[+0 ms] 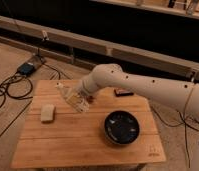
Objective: Stand the bottle upright
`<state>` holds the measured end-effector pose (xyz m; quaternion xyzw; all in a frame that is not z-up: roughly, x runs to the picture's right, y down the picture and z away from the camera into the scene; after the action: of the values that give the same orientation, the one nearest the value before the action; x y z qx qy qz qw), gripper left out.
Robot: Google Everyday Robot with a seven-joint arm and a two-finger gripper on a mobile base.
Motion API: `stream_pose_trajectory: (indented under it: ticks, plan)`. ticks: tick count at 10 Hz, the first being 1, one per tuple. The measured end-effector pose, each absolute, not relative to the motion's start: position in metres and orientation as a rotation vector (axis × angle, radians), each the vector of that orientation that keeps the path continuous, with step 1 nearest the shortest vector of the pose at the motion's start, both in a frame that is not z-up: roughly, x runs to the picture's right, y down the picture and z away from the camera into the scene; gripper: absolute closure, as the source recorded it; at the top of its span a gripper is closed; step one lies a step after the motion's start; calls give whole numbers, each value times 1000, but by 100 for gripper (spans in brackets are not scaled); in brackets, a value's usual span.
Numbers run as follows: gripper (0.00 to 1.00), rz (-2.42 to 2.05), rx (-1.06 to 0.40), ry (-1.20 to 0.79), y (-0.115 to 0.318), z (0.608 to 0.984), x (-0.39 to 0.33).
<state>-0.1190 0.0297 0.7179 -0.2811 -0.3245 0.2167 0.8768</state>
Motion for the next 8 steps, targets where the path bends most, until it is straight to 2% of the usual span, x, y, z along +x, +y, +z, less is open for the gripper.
stream_pose_trajectory:
  ticks: [4, 8]
  plan:
    - [100, 328, -627, -752, 8, 739, -74]
    - [100, 348, -638, -809, -6, 750, -74]
